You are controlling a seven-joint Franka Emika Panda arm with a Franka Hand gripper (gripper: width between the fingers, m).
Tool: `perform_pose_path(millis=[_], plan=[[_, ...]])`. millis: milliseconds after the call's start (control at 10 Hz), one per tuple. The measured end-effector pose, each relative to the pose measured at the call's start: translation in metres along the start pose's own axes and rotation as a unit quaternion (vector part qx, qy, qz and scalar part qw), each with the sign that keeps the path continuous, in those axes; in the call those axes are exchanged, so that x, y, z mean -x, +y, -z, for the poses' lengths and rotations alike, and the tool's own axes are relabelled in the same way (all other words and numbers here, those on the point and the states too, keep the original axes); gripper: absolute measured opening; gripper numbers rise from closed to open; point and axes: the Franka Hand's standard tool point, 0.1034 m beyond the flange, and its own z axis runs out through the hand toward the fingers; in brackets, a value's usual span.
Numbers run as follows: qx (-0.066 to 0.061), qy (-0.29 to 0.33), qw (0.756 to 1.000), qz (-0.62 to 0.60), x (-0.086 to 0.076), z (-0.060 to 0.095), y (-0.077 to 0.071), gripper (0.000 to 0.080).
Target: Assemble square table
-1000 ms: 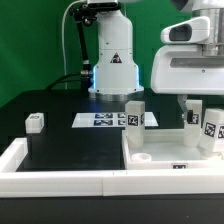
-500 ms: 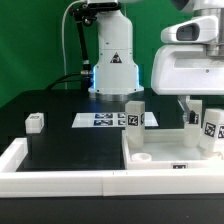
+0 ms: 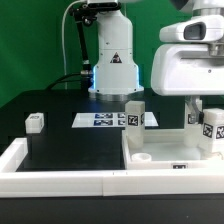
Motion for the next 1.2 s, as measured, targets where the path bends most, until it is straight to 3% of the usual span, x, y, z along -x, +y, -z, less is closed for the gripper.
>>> perform_pose_path(millis=[400,700,1200], plan=[[0.000,0.000,1.000,-0.019,0.0000,0.0000,0.0002,0.0290],[-0.003,0.002,0.990,-0.138,0.0003,-0.0005,-0.0002,0.0290],[-0.024,0.011,0.917,-0.397,0.0020,-0.0019,-0.0004,0.0291]])
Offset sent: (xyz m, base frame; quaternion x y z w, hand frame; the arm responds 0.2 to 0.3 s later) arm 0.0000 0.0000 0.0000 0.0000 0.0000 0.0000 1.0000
